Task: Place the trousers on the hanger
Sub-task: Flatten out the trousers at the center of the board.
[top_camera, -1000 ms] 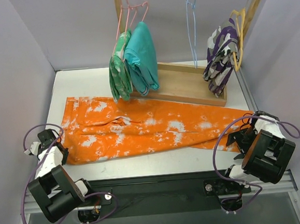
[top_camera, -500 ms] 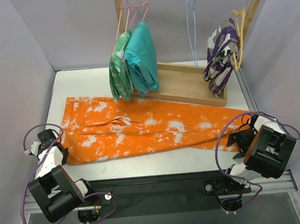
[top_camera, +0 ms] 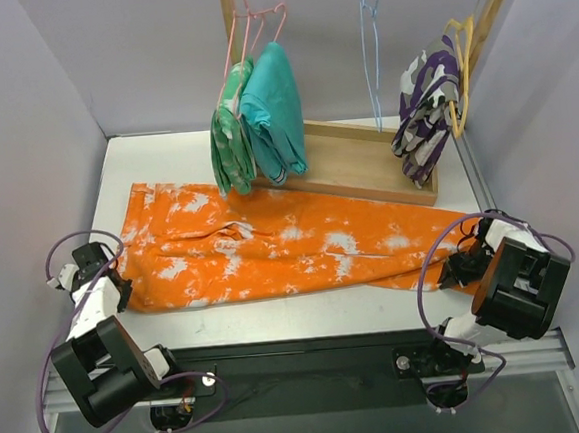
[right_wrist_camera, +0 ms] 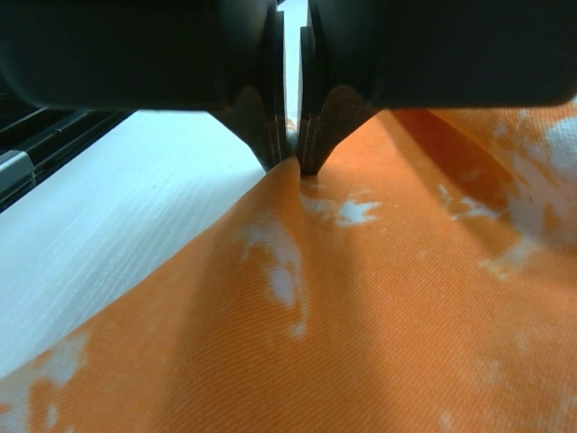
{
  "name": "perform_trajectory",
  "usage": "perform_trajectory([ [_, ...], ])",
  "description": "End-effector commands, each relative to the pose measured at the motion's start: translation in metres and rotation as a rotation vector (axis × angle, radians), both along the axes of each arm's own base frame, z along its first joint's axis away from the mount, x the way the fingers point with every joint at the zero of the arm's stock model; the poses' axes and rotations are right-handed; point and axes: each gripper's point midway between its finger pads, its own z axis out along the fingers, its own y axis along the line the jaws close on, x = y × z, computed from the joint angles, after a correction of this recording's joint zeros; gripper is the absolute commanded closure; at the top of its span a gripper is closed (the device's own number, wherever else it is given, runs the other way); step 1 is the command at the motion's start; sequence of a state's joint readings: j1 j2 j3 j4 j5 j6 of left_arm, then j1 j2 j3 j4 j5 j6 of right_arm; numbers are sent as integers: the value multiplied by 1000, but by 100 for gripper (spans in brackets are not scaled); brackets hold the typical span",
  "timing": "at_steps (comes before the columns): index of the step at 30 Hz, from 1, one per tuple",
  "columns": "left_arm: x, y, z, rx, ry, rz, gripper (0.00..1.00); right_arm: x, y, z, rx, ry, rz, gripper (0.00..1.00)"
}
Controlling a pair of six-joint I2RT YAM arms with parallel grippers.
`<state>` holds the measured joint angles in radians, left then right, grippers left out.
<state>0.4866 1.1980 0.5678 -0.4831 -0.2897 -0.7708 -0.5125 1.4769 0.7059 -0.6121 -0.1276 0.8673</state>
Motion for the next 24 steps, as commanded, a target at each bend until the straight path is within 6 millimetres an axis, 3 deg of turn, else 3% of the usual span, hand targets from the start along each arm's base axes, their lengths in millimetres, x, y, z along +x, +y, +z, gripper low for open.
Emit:
perform_trajectory([
  [1, 29, 14, 33, 75, -69, -54, 99, -21, -18, -2, -119, 106, -1, 100],
  [12, 31, 38, 91, 214, -53, -56, 100, -54, -46, 54, -283, 191, 51, 100],
  [24, -2, 57, 125, 378, 56, -31, 100, -81, -40, 72, -319, 232, 54, 100],
])
